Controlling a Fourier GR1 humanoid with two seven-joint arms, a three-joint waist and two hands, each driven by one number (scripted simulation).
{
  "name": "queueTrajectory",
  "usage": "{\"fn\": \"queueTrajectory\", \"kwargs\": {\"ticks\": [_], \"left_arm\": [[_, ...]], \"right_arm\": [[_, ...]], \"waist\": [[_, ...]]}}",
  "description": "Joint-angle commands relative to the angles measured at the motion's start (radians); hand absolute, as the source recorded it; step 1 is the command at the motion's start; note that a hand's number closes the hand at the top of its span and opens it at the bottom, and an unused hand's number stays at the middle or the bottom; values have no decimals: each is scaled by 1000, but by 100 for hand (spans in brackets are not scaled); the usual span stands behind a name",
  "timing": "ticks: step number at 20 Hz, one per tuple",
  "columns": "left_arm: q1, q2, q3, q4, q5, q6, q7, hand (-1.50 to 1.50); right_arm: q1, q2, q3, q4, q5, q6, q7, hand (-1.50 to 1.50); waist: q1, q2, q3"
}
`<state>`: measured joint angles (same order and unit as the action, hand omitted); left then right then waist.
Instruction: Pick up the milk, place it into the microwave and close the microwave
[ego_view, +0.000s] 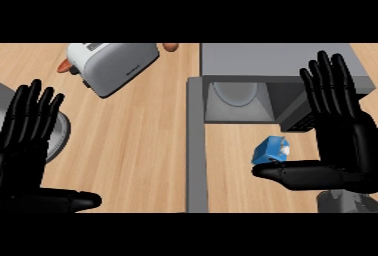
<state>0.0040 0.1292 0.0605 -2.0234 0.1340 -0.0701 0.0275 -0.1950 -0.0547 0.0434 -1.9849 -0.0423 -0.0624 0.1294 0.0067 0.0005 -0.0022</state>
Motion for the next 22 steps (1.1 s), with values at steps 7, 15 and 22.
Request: {"fn": "queueTrajectory", "kwargs": {"ticks": [7,15,22], "left_arm": [[122,-7,47,-103,59,-55,4,-150],[169,-27,19,-229,50,-47,100,-150],[197,-67,-25,-204,-14,-63,56,-150]], "right_arm": [[1,-26,-69,71,-40,23,37,-150],[169,-4,-41,116,6,43,-84,-150],[238,34,-10,299,90,37,-294,-150]], "waist": [[-2,-1,2],[-5,-2,2],[-5,0,2]]}}
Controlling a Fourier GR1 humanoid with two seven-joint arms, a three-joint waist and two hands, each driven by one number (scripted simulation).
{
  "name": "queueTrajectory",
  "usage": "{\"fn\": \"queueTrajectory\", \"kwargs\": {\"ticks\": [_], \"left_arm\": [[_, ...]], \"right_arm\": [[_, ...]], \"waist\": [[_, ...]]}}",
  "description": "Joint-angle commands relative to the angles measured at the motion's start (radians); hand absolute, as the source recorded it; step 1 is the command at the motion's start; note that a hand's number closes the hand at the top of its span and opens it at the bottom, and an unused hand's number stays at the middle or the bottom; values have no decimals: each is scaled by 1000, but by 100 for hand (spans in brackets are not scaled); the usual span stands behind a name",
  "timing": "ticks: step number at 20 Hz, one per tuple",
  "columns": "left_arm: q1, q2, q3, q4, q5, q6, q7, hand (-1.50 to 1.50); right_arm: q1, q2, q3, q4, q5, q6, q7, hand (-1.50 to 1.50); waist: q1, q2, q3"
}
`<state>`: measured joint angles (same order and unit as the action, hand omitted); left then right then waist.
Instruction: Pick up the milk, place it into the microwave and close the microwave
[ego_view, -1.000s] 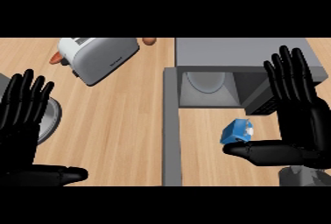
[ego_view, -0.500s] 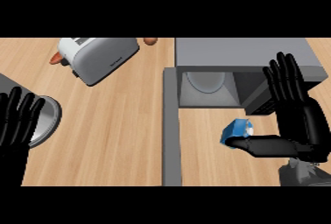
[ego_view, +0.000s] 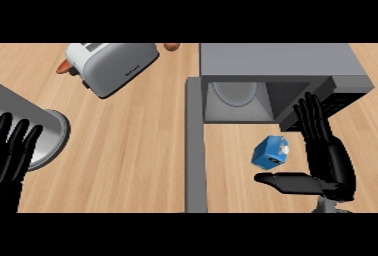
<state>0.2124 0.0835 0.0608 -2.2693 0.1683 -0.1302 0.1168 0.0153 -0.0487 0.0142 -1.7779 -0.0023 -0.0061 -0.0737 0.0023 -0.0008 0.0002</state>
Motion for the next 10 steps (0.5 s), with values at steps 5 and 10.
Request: {"fn": "queueTrajectory", "kwargs": {"ticks": [5,10], "left_arm": [[6,-30,-48,-71,-34,10,64,-150],[114,-81,-109,-114,-83,-2,4,-150]], "right_arm": [[15,-29,-83,255,-13,49,-210,-150],[82,-8,-61,246,22,26,-254,-150]], "waist": [[1,1,0],[0,0,0]]}}
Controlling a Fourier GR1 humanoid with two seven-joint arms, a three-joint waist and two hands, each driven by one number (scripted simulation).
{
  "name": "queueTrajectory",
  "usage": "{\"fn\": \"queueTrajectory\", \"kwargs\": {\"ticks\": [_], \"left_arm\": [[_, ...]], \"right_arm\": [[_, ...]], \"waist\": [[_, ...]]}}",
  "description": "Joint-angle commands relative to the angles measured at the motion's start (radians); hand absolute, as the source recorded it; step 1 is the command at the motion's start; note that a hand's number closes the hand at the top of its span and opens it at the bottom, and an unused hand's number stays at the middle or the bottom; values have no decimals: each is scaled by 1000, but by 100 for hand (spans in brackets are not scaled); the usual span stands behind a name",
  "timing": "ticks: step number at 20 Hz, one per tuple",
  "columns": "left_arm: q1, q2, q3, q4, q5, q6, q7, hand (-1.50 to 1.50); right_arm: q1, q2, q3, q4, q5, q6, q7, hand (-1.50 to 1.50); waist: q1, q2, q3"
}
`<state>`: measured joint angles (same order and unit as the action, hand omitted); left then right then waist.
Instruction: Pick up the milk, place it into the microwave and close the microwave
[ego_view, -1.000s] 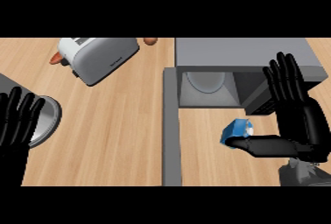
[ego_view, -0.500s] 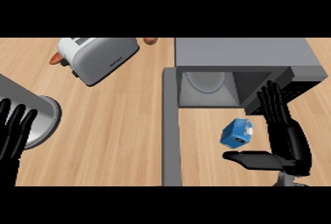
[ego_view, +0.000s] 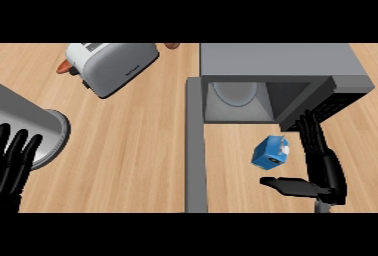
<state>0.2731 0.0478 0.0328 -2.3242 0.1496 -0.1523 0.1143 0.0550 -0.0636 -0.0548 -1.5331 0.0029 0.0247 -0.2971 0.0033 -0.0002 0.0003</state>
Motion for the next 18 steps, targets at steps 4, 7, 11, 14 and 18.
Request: {"fn": "queueTrajectory", "kwargs": {"ticks": [4,7,11,14,18], "left_arm": [[-7,-21,-8,-39,-19,16,48,-150],[61,-44,-33,-56,-46,-13,-7,-150],[-39,5,74,27,34,-22,2,-150],[70,-40,-33,-64,-51,-36,12,-150],[48,-47,-61,-48,-69,-3,12,-150]], "right_arm": [[-117,-16,-78,308,-3,8,-184,-150],[-106,-29,-91,398,-25,58,-270,-150],[-148,-3,-96,530,-33,70,-364,-150],[-197,-28,-120,624,-23,61,-407,-150],[-258,-49,-150,819,-20,76,-530,-150]], "waist": [[4,1,0],[4,0,0],[2,1,0],[6,0,0],[5,1,0]]}}
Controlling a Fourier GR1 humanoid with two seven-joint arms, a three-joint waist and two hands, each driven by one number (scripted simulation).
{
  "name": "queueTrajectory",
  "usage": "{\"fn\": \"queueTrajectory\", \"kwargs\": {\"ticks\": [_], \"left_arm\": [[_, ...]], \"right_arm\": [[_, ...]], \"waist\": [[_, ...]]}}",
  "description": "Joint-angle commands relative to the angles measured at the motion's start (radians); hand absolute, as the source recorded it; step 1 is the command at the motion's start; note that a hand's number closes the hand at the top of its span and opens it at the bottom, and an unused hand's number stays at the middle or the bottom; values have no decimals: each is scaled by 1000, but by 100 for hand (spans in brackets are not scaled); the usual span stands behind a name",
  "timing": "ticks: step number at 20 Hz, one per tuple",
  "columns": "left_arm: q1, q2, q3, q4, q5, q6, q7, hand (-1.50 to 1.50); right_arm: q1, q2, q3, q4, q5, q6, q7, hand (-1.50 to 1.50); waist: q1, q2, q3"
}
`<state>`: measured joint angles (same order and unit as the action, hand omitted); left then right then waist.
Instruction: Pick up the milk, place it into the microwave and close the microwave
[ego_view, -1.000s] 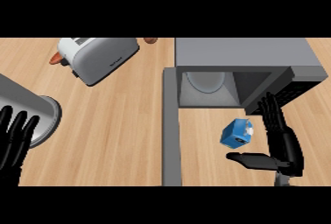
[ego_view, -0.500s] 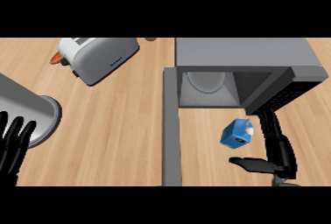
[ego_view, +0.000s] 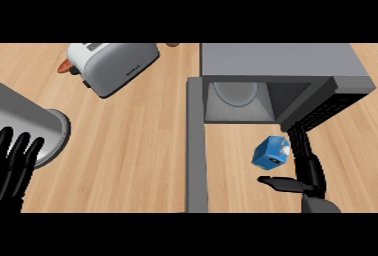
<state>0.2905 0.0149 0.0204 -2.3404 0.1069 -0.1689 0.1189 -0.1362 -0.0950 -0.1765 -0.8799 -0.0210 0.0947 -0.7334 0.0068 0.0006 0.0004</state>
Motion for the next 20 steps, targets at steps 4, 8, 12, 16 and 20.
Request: {"fn": "queueTrajectory", "kwargs": {"ticks": [4,8,12,16,20], "left_arm": [[41,-14,-14,-9,-14,-27,-17,-150],[77,-5,26,13,41,-60,-74,-150],[81,-14,-12,-53,20,-34,-8,-150],[57,-15,-43,-61,-9,3,4,-150],[82,-14,-8,-76,29,-15,13,-150]], "right_arm": [[-90,-36,-25,301,28,26,-189,-150],[-165,-67,24,405,109,42,-275,150],[-144,-67,27,402,147,-57,-394,150],[-175,-34,33,437,101,132,-425,150],[-177,3,77,279,81,160,-325,150]], "waist": [[1,0,0],[13,3,1],[4,1,1],[5,2,2],[-6,-5,-1]]}}
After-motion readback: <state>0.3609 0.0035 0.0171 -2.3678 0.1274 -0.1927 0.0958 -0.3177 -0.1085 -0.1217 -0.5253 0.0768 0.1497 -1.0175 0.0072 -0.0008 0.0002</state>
